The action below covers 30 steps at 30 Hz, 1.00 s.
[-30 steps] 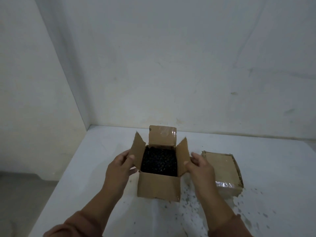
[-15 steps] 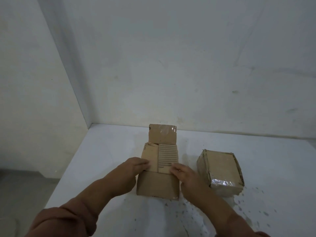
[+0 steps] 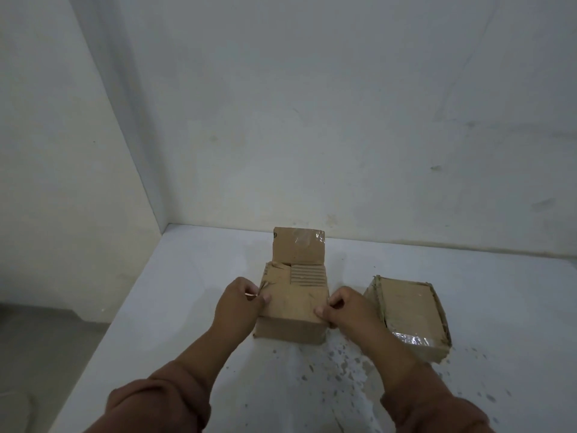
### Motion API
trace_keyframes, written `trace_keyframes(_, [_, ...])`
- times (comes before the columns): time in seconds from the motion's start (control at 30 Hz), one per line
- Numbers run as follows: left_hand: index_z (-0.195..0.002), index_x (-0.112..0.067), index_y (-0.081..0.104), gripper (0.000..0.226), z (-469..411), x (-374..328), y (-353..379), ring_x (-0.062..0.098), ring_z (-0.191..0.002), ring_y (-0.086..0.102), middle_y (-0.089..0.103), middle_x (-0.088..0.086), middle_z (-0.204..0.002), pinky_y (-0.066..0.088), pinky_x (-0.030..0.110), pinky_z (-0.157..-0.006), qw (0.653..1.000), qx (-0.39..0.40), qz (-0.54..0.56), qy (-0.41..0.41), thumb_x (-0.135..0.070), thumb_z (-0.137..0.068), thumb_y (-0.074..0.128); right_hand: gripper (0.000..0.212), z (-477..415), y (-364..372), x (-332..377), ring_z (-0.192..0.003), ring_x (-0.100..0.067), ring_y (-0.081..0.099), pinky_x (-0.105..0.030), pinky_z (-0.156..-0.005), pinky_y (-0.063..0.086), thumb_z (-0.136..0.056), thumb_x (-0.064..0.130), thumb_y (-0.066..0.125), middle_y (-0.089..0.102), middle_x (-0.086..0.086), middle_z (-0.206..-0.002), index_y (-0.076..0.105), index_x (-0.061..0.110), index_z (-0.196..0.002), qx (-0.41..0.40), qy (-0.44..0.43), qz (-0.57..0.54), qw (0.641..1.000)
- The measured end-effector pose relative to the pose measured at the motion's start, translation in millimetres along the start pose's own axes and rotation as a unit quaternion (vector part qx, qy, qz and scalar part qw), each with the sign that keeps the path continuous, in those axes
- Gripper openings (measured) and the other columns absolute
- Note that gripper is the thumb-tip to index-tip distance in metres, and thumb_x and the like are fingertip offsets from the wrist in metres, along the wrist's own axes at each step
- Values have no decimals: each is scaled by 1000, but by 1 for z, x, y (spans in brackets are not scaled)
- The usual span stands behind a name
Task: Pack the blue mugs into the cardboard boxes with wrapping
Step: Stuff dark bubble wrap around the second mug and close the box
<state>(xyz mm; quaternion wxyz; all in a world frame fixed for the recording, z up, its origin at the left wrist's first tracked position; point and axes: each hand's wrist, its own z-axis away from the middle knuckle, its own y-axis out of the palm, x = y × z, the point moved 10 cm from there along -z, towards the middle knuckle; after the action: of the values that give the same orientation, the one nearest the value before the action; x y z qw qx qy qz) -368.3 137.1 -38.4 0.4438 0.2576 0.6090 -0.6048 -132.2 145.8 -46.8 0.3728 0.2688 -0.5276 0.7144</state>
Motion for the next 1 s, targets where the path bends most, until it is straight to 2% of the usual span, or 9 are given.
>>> trace_keyframes(0.13, [-110, -14, 49, 31, -5, 8, 6, 17, -88, 55, 57, 0, -97, 44, 28, -73, 997, 42, 38, -44, -20, -86, 67, 49, -22, 3, 9, -96, -24, 60, -44, -87, 52, -71, 15, 80, 60, -13, -112, 51, 11, -110, 57, 47, -43, 996])
trace_keyframes(0.23, [-119, -14, 55, 33, -8, 8, 8, 18, -94, 55, 57, 0, -102, 45, 28, -79, 997, 57, 21, -49, -20, -88, 63, 79, -46, -5, 34, -129, -27, 44, -38, -105, 39, -81, 11, 71, 38, -13, -146, 25, 11, -145, 22, 48, -151, 987])
trace_keyframes(0.37, [-118, -15, 56, 29, -7, 8, 8, 18, -91, 54, 55, -3, -98, 45, 30, -74, 997, 47, 21, -49, -18, -89, 61, 70, -62, -15, 63, -114, -20, 50, -26, -89, 42, -86, 3, 61, 53, -5, -126, 26, 14, -145, -16, -9, -237, 971])
trace_keyframes(0.47, [-116, -15, 56, 28, -8, 11, 9, 17, -87, 54, 54, -5, -91, 43, 28, -67, 996, 54, 45, -55, -19, -89, 61, 47, -46, -24, 88, -95, -17, 56, -21, -79, 43, -82, -5, 60, 59, 1, -93, 55, 16, -124, -30, -136, -95, 986])
trace_keyframes(0.53, [-117, -14, 56, 30, -9, 13, 11, 17, -85, 54, 54, -5, -89, 42, 27, -68, 995, 60, 60, -60, -18, -88, 61, 35, -30, -17, 95, -91, -13, 56, -22, -81, 40, -80, -4, 59, 61, 3, -91, 66, 16, -109, -19, -223, 62, 973])
trace_keyframes(0.63, [-123, -21, 49, 36, -9, 12, 13, 18, -88, 55, 55, -2, -95, 44, 28, -68, 994, 70, 65, -56, -19, -89, 60, 25, -6, 6, 90, -90, -18, 58, -23, -79, 44, -80, 0, 59, 67, -1, -94, 74, 13, -95, -14, -318, 270, 909])
trace_keyframes(0.77, [-142, -41, 30, 58, -9, -4, 15, 16, -98, 49, 44, 0, -113, 39, 25, -80, 996, 76, -32, 40, -21, -93, 53, 12, 16, 20, 82, -61, -15, 65, -13, -59, 45, -57, 15, 67, 69, 4, -68, 73, 19, -67, -84, -409, 354, 837])
trace_keyframes(0.9, [-132, -30, 53, 42, -8, -13, 25, 15, -101, 45, 37, -1, -111, 35, 17, -80, 985, 101, -88, 108, -9, -97, 44, 15, 17, 23, 86, -58, -12, 63, -14, -52, 45, -57, 21, 63, 67, 6, -65, 73, 23, -67, -91, -399, 396, 822])
trace_keyframes(1.0, [-119, -25, 65, 35, -8, -14, 27, 17, -101, 46, 33, -2, -114, 41, 20, -79, 981, 104, -114, 116, -10, -98, 42, 33, 19, 38, 79, -63, -18, 62, -22, -54, 49, -57, 19, 78, 64, 2, -72, 74, 25, -89, -75, -388, 454, 798])
